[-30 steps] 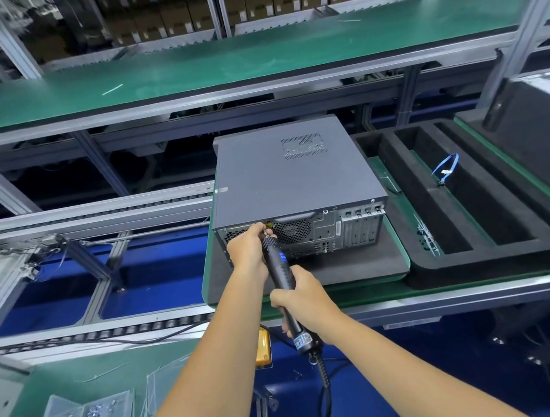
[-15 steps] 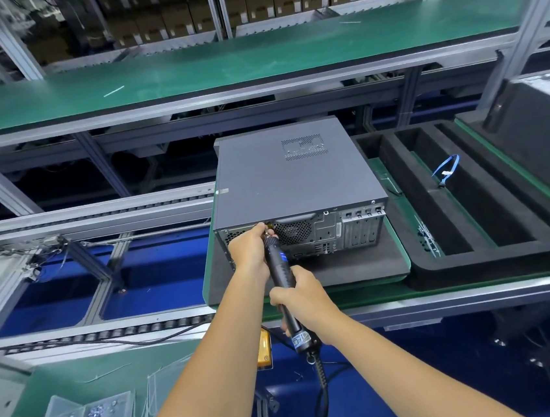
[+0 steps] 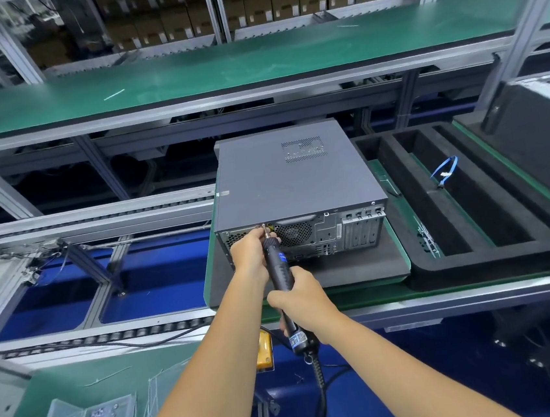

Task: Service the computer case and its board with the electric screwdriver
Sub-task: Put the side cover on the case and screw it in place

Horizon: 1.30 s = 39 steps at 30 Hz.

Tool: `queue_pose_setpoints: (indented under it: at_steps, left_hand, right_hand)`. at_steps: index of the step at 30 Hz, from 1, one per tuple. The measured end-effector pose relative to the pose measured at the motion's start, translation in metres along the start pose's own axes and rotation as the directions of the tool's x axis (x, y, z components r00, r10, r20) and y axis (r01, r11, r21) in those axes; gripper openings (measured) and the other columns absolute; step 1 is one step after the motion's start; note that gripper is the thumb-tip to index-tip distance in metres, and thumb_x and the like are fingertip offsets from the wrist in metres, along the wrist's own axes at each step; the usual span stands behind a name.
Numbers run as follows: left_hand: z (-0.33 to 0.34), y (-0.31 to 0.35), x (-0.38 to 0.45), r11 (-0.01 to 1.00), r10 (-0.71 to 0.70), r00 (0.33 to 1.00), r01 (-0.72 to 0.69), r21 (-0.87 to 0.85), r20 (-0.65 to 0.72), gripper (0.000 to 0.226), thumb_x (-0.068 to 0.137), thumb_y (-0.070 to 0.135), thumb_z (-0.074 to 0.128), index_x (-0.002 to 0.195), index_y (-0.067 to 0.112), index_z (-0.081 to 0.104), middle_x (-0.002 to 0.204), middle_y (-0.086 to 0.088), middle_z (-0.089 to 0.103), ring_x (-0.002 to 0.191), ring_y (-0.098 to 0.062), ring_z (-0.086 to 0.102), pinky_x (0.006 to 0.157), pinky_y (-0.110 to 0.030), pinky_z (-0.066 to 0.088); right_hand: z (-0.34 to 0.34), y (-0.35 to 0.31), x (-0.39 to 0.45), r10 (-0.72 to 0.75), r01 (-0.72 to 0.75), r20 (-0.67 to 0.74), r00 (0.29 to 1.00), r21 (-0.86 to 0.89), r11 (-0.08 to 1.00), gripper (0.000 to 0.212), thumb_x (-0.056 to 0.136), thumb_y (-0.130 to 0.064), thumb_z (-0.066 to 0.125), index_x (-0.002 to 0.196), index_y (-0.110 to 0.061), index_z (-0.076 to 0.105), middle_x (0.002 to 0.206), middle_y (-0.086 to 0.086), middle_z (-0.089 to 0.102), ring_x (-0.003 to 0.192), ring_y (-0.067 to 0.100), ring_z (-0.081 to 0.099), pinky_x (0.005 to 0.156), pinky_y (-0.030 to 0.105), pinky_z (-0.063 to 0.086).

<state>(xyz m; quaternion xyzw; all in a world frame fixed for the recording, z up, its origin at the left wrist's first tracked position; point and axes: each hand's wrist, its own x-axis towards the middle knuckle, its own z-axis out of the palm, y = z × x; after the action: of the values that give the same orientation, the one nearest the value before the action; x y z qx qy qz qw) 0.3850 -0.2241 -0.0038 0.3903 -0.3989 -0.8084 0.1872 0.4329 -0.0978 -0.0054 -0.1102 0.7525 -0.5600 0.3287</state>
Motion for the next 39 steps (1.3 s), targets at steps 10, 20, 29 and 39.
queue_pose_setpoints:
  at_steps: [10, 20, 29, 39]
  left_hand:
    - [0.003, 0.003, -0.001, 1.000, -0.001, 1.000, 0.001, -0.002, 0.003, 0.015, 0.085, -0.002, 0.054, 0.071, 0.002, 0.058, 0.060, -0.009, 0.059, 0.049, -0.016, 0.057, 0.050, -0.024, 0.053]
    - [0.016, 0.018, -0.013, 0.974, 0.127, 0.991, -0.134, 0.182, 0.053, 0.016, 0.083, 0.010, 0.056, 0.067, 0.007, 0.059, 0.058, -0.006, 0.058, 0.048, -0.020, 0.053, 0.051, -0.024, 0.045]
    - [0.053, 0.059, -0.025, 0.974, 0.196, 0.973, -0.207, 0.090, 0.119, 0.022, 0.089, 0.014, 0.053, 0.068, 0.006, 0.058, 0.055, -0.006, 0.058, 0.042, -0.018, 0.053, 0.047, -0.024, 0.047]
    - [0.121, 0.080, -0.033, 0.950, 0.265, 0.916, -0.302, 0.080, 0.303, 0.028, 0.095, 0.018, 0.046, 0.072, 0.007, 0.058, 0.064, -0.007, 0.058, 0.047, -0.017, 0.052, 0.049, -0.024, 0.046]
  right_hand:
    - [-0.002, -0.007, -0.002, 0.034, -0.034, 0.015, 0.999, 0.038, 0.999, 0.035, 0.077, -0.018, 0.067, 0.106, -0.017, 0.049, 0.095, 0.015, 0.057, 0.060, 0.024, 0.058, 0.060, 0.034, 0.054]
    - [0.000, -0.017, -0.011, -0.096, 0.094, -0.052, 0.994, -0.030, 0.995, 0.028, 0.078, -0.017, 0.068, 0.098, -0.015, 0.048, 0.092, 0.008, 0.055, 0.070, 0.025, 0.055, 0.062, 0.035, 0.052]
    - [-0.034, -0.068, -0.002, -0.175, 0.175, -0.003, 0.985, 0.039, 0.984, 0.026, 0.078, -0.008, 0.064, 0.099, -0.009, 0.048, 0.075, 0.010, 0.056, 0.043, 0.024, 0.053, 0.045, 0.031, 0.048]
    - [-0.079, -0.107, 0.007, -0.263, 0.268, -0.124, 0.957, 0.023, 0.963, 0.022, 0.080, -0.010, 0.066, 0.094, -0.010, 0.049, 0.081, 0.012, 0.055, 0.045, 0.022, 0.053, 0.046, 0.030, 0.048]
